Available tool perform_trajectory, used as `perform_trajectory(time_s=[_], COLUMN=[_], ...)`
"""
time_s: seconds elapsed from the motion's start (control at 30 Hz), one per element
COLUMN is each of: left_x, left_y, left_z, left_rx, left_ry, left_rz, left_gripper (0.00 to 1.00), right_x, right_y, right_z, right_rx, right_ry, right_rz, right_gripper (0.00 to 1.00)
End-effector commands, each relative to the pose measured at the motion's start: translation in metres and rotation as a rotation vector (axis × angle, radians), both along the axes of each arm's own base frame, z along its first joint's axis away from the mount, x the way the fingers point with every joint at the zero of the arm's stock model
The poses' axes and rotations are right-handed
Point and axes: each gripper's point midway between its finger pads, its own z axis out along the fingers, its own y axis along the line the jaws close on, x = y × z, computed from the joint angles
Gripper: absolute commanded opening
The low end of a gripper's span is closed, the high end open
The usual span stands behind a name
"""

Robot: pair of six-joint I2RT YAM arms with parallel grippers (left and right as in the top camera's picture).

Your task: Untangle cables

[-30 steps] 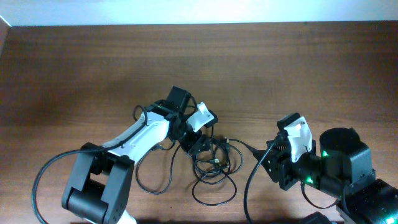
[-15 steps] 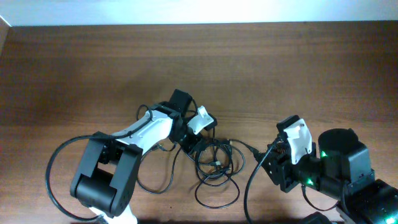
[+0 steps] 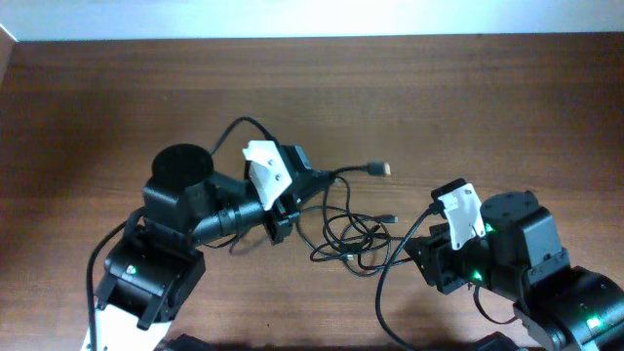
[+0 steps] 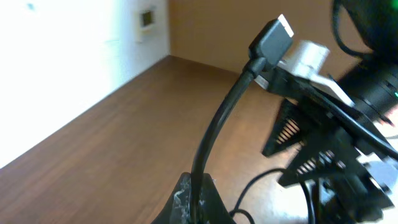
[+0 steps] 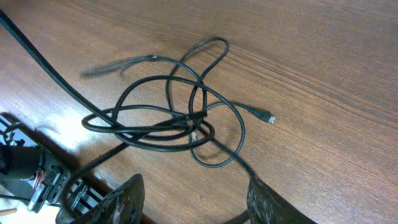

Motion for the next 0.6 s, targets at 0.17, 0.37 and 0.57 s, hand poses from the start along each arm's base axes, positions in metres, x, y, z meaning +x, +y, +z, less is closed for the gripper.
perform_trajectory(time_s=[0.17, 0.37, 0.57], left_x=[0.083, 0.079, 0.048], left_y=[0.081, 0.168, 0.052], left_z=[0.006, -0.133, -0.235], left_rx=[-0.094, 0.494, 0.609], left_ry=[0.096, 0.384, 0.749], left_rz=[0.731, 1.182, 0.411], left_gripper=[0.0, 0.67, 0.99], right_x=[0.003, 0.004, -0.002], right_y=[0.027, 0.027, 0.024], right_z=[-0.006, -0.007, -0.009], right_rx=[0.049, 0.048, 0.043], right_ry=[0.059, 0.064, 0.083], right_rz=[0.129, 0.129, 0.127], right_gripper=[0.57, 0.66, 0.67])
